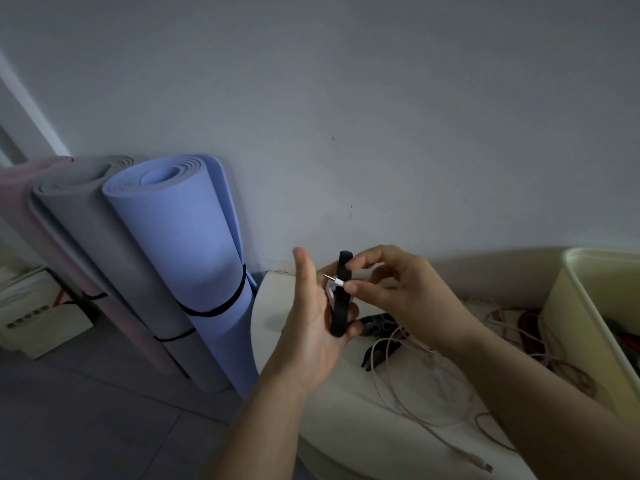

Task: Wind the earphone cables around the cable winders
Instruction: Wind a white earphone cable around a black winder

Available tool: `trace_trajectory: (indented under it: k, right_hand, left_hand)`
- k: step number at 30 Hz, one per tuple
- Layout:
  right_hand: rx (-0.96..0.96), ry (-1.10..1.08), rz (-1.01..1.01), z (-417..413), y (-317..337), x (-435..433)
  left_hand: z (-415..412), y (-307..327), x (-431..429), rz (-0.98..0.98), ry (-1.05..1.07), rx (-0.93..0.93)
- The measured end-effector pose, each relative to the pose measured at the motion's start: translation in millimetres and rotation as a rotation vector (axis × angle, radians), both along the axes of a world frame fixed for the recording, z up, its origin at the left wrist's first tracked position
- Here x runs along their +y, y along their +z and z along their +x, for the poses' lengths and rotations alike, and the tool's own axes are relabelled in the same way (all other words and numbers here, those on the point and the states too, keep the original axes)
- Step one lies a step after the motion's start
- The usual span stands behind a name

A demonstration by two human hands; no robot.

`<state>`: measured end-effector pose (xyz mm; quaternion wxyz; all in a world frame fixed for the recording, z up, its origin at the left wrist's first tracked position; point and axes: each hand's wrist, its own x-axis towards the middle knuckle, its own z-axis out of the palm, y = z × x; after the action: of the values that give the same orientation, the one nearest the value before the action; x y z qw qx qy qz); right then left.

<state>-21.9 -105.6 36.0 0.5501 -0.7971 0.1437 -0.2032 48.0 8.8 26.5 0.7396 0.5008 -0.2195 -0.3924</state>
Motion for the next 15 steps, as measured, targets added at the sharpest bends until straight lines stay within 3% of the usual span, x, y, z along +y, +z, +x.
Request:
trace_trajectory:
  k: [5, 15]
  right_hand:
    - [-0.045, 0.158, 0.382, -0.8, 0.4, -4.6]
    - [-0.055, 0.238, 0.29, 0.7, 2.0, -11.2]
  left_hand:
    - [1.6, -3.0, 1.0, 0.031, 0.009, -0.106]
    - [-2.1, -4.0, 0.5, 0.002, 0.044, -0.111]
